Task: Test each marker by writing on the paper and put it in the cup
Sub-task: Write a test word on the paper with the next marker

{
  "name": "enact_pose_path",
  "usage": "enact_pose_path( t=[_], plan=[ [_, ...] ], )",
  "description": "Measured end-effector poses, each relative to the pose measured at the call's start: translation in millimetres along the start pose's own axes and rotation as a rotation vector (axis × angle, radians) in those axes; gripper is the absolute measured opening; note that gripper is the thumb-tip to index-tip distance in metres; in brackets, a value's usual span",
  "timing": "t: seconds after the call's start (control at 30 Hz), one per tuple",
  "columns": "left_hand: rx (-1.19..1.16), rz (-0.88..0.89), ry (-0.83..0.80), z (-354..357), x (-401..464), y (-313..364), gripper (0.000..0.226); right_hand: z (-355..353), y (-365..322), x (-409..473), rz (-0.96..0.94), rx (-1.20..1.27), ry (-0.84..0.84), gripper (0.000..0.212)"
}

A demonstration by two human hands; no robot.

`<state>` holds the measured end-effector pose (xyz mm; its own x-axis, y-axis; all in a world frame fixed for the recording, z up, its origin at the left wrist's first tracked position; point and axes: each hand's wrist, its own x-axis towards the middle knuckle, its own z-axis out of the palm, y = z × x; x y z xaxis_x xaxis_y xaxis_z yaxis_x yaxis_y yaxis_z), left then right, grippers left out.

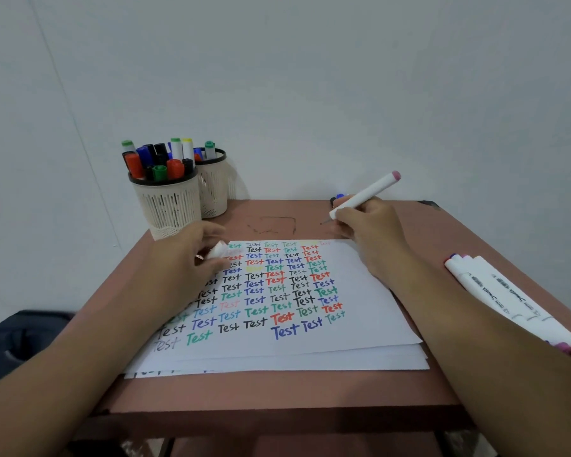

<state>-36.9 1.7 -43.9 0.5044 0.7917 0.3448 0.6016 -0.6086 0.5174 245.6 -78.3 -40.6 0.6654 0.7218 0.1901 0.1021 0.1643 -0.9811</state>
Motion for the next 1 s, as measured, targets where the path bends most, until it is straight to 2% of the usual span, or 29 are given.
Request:
enact_pose_path(
  t=[0.1,0.27,0.4,0.5,0.63,1.0],
  plan=[
    [0.010,-0.019,0.013,-3,-2,4,0.038,2,-6,-6,0.038,0.211,-0.051,0.012],
    [-0.049,0.002,0.028,-5,-5,7,0.017,15,-21,-30,-0.027,0.319,-0.254,0.023],
    [-0.065,0.049,0.026,-5,-6,8,0.017,23,-26,-44,0.030,0.347,-0.423,0.012],
    [-0.085,0.093,0.028,-6,-7,8,0.019,25,-26,-49,0.052,0.355,-0.490,0.015],
    [-0.085,0.116,0.019,-6,-8,7,0.023,30,-27,-53,0.047,0.331,-0.525,0.015],
    [-0.117,0.141,0.018,-4,-7,3,0.017,29,-28,-55,0.037,0.312,-0.493,0.014]
  ],
)
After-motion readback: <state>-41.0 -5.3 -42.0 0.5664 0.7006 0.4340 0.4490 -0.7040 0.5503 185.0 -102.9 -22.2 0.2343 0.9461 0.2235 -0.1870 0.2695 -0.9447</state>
